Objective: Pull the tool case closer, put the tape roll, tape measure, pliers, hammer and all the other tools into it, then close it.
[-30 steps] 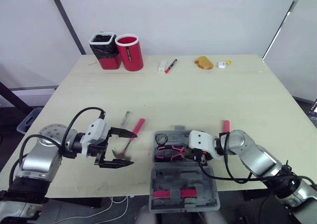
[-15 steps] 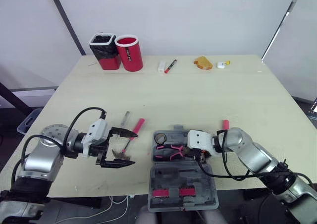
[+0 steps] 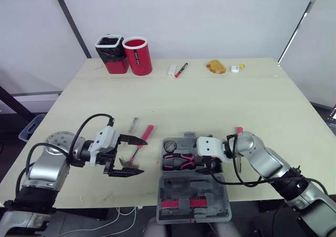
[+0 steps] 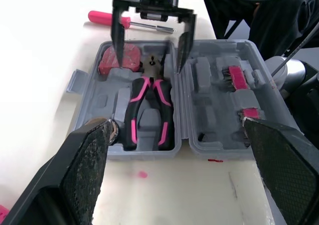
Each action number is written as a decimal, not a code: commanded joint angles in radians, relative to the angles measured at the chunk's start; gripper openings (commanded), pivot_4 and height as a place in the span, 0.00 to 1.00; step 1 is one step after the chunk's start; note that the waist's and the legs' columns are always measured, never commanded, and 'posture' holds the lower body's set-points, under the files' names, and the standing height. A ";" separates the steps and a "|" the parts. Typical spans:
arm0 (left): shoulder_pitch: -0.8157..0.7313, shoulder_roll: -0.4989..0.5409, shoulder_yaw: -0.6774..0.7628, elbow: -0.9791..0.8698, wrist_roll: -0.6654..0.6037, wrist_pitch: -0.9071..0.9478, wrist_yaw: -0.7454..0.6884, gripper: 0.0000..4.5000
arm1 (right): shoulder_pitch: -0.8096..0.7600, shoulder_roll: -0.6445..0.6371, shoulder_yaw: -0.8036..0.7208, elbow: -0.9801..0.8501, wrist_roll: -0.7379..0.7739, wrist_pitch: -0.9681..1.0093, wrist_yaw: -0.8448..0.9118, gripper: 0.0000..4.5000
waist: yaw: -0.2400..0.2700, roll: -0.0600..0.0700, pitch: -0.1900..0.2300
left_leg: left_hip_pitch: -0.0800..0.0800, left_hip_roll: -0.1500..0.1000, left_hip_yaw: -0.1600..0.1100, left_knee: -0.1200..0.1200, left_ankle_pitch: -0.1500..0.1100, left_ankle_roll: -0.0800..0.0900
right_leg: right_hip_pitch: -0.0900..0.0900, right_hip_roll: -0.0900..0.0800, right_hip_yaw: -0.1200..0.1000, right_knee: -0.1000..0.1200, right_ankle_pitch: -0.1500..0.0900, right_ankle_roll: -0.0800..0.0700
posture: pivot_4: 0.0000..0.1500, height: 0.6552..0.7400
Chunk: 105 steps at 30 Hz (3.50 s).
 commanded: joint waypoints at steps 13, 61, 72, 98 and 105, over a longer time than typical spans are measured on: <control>-0.024 -0.016 -0.014 0.031 0.005 -0.049 -0.045 1.00 | 0.095 0.134 -0.172 0.043 0.166 -0.096 -0.064 0.31 | 0.001 0.000 0.000 | 0.000 0.000 0.000 0.000 0.000 0.000 | 0.000 0.000 0.000 0.000 0.000 0.000 | 1.00 1.00; 0.185 -0.207 0.128 -0.110 -0.073 0.105 0.318 1.00 | 0.367 0.216 -0.395 -0.050 0.206 -0.287 -0.333 0.02 | 0.000 -0.001 -0.020 | 0.013 0.000 -0.001 -0.004 0.000 0.000 | 0.012 -0.001 -0.001 -0.001 -0.002 -0.002 | 1.00 1.00; 0.212 -0.246 0.264 0.088 -0.040 -0.008 0.428 1.00 | 0.759 0.130 -0.741 -0.189 0.320 -0.372 -0.411 0.02 | 0.000 -0.002 -0.015 | 0.007 0.000 -0.003 -0.004 0.000 0.000 | 0.009 -0.001 -0.003 -0.004 -0.002 -0.002 | 1.00 1.00; 0.441 -0.183 0.472 0.352 -0.006 -0.210 0.419 1.00 | 1.168 0.135 -1.017 0.015 0.538 -0.597 -0.242 0.99 | 0.000 -0.004 -0.012 | 0.008 0.002 -0.002 -0.009 -0.001 -0.001 | 0.008 -0.015 -0.005 -0.008 -0.006 -0.002 | 1.00 1.00; 0.379 -0.107 0.373 0.272 0.016 -0.194 0.276 1.00 | 1.087 0.057 -0.951 -0.050 0.505 -0.531 -0.240 0.99 | 0.001 -0.004 -0.012 | 0.008 0.000 -0.001 -0.009 -0.001 -0.001 | 0.008 -0.013 -0.006 -0.009 -0.005 -0.005 | 1.00 1.00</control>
